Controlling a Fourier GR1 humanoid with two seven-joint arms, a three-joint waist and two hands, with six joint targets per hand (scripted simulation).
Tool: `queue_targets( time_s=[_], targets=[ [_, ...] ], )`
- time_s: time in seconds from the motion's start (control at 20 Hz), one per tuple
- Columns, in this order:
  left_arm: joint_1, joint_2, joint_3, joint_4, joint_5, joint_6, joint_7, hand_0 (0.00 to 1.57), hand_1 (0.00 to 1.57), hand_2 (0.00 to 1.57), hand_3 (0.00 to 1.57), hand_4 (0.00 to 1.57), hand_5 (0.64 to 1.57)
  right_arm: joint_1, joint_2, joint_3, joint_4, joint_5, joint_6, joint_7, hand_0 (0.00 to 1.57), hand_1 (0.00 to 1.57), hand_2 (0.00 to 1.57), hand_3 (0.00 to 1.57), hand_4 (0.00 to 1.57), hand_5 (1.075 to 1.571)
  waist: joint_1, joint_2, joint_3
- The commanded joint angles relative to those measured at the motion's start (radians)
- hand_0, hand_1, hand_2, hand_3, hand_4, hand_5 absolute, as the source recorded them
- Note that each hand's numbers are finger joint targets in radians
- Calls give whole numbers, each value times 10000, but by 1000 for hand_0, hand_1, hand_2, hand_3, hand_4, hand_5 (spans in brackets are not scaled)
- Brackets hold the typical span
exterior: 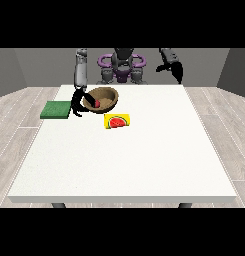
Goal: Pick the cup and pour the ball into the bowl, then pick the bowl and place it on the pad
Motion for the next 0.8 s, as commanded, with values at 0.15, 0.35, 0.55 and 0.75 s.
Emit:
queue_targets(
  time_s=[0.15,0.35,0.55,0.75],
  targets=[
    [585,237,648,1163,390,-164,114,0,0,0,0,973,1423,-437,407,1175,190,1076,-914,4294,1571,1571,1571,945,844,1563,-766,-1845,353],
    [1280,671,1377,2163,628,-164,-113,0,0,0,0,998,1411,-1231,-308,1680,-610,1244,429,6245,1571,1571,1571,889,806,1565,-2071,-2933,361],
    [1774,747,1652,2675,514,122,-845,0,0,0,0,1003,1407,-1537,-429,1879,-1466,1166,1203,7456,1571,1571,1571,744,808,1567,-2797,-3187,374],
    [1631,734,1260,1394,632,-291,65,0,0,0,0,1003,1418,-321,-1489,806,-1248,536,1557,6154,1571,1571,1571,728,777,1571,-2055,-2580,388]
  ],
)
